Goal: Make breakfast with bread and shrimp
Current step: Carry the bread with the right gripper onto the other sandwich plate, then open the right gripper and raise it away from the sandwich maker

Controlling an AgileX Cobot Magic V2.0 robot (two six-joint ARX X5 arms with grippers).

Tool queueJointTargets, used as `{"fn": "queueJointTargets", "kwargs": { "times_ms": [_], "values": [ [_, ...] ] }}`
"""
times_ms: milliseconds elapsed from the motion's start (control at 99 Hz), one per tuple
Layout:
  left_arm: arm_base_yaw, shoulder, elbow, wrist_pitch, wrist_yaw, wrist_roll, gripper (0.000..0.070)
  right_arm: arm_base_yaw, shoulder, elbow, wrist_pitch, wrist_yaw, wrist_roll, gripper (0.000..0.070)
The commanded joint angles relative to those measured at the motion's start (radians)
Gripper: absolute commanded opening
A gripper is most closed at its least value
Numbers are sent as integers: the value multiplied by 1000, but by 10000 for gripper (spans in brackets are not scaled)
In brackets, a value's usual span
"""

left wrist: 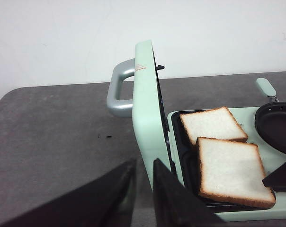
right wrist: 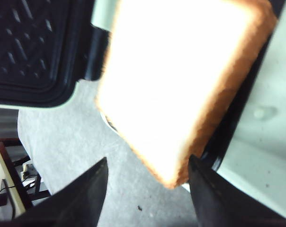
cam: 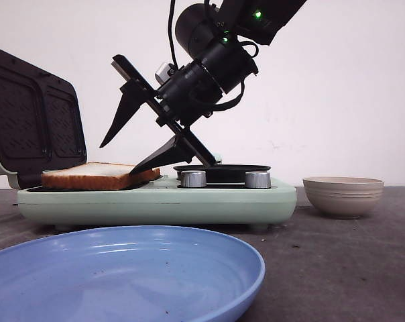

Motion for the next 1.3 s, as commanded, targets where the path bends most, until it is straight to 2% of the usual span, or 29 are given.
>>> {"fn": "queueJointTargets", "kwargs": {
  "times_ms": [0,131,283,495,848,1293],
  "values": [
    [-3,4,6,10,-2,-8,5,4,24,37,12,3,-19,327],
    [-3,4,6,10,-2,-8,6,2,23,79,-26,10,-55,326],
    [-3,4,6,10,-2,-8,5,2,22,187,-152,46,-158,326],
    [-3,4,6,10,-2,-8,5,2,-23,334,-333,219,-339,326],
    [-3,4,6,10,-2,-8,5,-13,-187,348,-382,381,-517,326],
    [-3,4,6,10,-2,-8,5,-20,-340,344,-390,428,-623,318]
  ]
}}
